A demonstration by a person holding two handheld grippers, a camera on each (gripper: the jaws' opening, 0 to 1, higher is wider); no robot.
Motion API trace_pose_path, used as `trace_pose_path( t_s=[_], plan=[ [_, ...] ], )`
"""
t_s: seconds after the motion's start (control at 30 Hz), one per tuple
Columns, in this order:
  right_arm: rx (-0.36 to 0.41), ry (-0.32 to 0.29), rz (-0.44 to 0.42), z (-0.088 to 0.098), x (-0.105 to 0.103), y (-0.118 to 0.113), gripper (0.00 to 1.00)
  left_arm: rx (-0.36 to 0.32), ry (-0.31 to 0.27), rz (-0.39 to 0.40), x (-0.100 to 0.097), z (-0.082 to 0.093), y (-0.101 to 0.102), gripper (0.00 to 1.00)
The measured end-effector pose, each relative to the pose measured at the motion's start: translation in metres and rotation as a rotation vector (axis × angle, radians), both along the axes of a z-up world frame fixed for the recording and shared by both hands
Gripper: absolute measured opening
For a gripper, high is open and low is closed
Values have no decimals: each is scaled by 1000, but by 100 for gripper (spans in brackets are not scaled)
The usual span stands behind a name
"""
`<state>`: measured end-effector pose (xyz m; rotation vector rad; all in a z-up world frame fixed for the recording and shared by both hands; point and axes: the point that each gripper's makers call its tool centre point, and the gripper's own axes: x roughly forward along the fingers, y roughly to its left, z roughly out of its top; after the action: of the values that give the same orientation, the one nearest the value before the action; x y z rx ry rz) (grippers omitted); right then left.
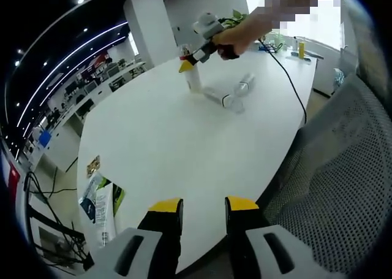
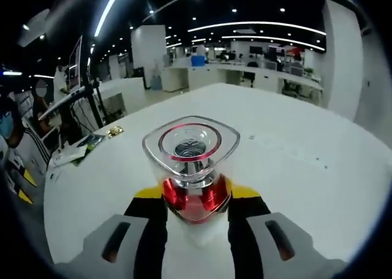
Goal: Arrange the skincare products in the storage area until every visible bottle or jar stands upright without overlapping.
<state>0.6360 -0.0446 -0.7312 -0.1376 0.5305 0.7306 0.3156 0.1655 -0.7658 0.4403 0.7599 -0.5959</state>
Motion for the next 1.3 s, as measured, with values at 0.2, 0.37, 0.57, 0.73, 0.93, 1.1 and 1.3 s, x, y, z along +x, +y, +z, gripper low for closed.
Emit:
trace_pose_path(
  t_s=[0.2, 0.37, 0.57, 0.73, 0.93, 1.1, 1.3],
  plan=[
    [3, 6, -19, 5, -6, -2, 50, -1, -3, -2, 0, 1, 0, 28],
    [23, 37, -88, 7, -25, -21, 52, -5, -9, -13, 0, 2, -2, 28],
    [107, -5, -139, 49, -85, -41, 57, -40, -30, -16, 2, 9, -5, 28],
    [65, -49, -157, 79, -148, -67, 64, -99, -41, -18, 3, 16, -10, 28],
    [122, -36, -269, 109, -234, -101, 72, -158, -35, -66, -2, 22, -22, 28],
    [123, -29, -336, 122, -298, -113, 76, -232, -27, -52, 1, 29, -25, 28],
    [284, -104, -358, 161, -336, -82, 88, -287, -52, -72, 0, 39, -32, 29]
  ],
)
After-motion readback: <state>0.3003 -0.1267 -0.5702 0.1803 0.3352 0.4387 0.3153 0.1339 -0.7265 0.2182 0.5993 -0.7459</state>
